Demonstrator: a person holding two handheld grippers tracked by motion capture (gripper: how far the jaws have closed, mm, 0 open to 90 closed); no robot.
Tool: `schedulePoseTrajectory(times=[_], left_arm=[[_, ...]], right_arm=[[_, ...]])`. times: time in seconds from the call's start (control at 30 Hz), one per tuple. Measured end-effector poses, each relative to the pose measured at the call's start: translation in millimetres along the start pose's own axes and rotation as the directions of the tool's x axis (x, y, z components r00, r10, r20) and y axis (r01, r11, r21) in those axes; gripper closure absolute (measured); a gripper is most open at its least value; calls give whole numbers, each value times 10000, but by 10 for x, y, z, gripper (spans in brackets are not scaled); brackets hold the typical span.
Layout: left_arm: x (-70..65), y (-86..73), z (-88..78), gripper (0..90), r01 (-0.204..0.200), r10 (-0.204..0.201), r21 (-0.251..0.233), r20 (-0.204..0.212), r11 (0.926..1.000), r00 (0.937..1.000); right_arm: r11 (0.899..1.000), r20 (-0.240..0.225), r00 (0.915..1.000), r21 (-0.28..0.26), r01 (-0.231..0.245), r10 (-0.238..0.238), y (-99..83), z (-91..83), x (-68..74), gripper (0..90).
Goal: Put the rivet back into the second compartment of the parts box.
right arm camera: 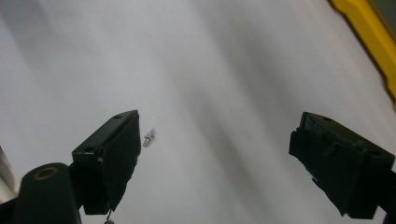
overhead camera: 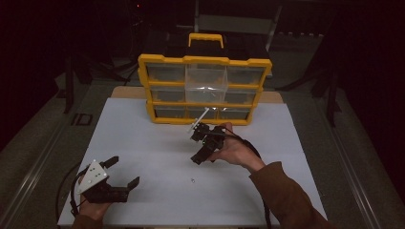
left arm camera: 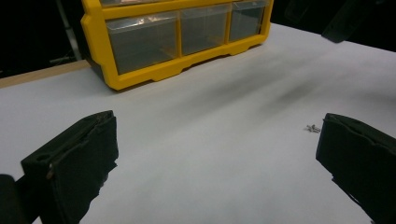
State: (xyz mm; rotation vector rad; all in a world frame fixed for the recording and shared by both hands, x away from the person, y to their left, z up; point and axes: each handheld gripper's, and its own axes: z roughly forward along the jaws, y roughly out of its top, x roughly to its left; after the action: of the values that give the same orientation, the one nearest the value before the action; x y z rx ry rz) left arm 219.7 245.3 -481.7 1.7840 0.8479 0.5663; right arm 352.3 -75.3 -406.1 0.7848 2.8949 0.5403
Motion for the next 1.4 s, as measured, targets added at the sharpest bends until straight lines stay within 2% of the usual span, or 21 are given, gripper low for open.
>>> schedulePoseTrajectory(times=[0.3, 0.6, 0.73, 0.87, 1.03, 1.23, 1.4], left_arm=[[1, -1, 1, 0, 0, 0, 11, -19, 10000, 10000], [0, 0, -1, 0, -10, 10, 14, -20, 10000, 10000], [-1, 0, 0, 0, -15, 15, 13, -19, 10000, 10000], [-1, 0, 0, 0, -13, 13, 16, -24, 10000, 10000], [-1, -1, 3, 0, -16, 16, 22, -25, 10000, 10000], [-2, -1, 5, 0, -21, 21, 32, -25, 10000, 10000], [-1, -2, 7, 0, -10, 11, 54, -27, 10000, 10000]], right_arm=[[9995, -114, 9999, 292, 108, -105, -10, 182, 86, 144], [9965, -248, 9987, 697, 467, -451, -38, 379, 209, 159], [9966, -392, 9982, 665, 486, -460, -58, 458, 268, 167], [9922, -548, 9958, 969, 787, -736, -99, 561, 333, 177], [9897, -570, 9951, 1137, 865, -804, -142, 660, 374, 182], [9869, -594, 9948, 1336, 904, -831, -146, 748, 426, 237], [9827, -488, 9947, 1579, 973, -907, -180, 827, 454, 380]])
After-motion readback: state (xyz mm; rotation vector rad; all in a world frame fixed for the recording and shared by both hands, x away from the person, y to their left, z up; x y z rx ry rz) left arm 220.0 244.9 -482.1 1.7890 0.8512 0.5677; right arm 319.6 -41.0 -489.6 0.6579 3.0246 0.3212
